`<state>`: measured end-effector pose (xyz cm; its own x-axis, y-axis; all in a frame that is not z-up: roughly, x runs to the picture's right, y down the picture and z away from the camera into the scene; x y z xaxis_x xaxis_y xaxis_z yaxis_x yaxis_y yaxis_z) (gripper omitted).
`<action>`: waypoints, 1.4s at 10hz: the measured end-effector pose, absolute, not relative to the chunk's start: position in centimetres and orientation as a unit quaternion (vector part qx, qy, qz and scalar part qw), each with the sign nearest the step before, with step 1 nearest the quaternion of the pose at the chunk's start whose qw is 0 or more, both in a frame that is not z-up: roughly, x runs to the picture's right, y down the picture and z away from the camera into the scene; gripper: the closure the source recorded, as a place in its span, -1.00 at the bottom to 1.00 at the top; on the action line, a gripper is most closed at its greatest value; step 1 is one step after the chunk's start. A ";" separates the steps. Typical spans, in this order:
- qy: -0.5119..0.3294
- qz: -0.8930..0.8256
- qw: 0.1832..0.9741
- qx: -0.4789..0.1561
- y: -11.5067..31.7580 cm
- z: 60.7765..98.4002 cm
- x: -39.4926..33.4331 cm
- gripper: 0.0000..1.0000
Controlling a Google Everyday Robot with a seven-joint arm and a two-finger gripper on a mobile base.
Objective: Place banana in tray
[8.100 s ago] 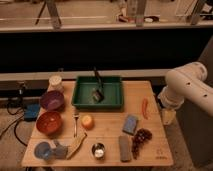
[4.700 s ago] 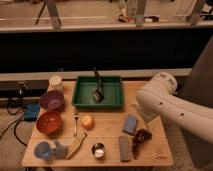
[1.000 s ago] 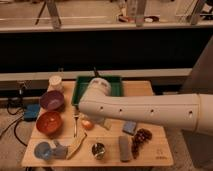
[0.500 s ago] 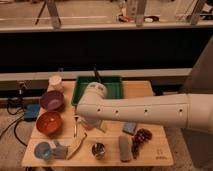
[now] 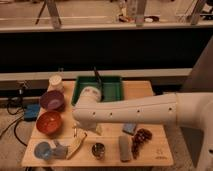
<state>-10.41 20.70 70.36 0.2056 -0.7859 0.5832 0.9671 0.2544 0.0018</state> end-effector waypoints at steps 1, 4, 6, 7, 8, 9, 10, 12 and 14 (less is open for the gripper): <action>-0.250 -0.574 0.755 -0.194 20.8 70.6 -10.7 -0.60; -0.262 -0.518 0.778 -0.241 19.6 70.5 -10.5 -0.60; -0.274 -0.495 0.783 -0.259 19.2 70.6 -11.3 -0.60; -0.280 -0.485 0.785 -0.267 19.3 70.9 -11.6 -0.60; -0.286 -0.476 0.786 -0.272 19.6 71.2 -12.1 -0.60; -0.291 -0.462 0.790 -0.278 20.1 71.7 -12.4 -0.60; -0.292 -0.447 0.796 -0.285 20.7 72.4 -12.3 -0.60; -0.290 -0.424 0.805 -0.296 21.8 73.9 -12.8 -0.60; -0.278 -0.403 0.819 -0.299 22.4 75.2 -13.0 -0.60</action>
<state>-13.03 22.38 75.23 0.5207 -0.4938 0.6964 0.8264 0.4961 -0.2662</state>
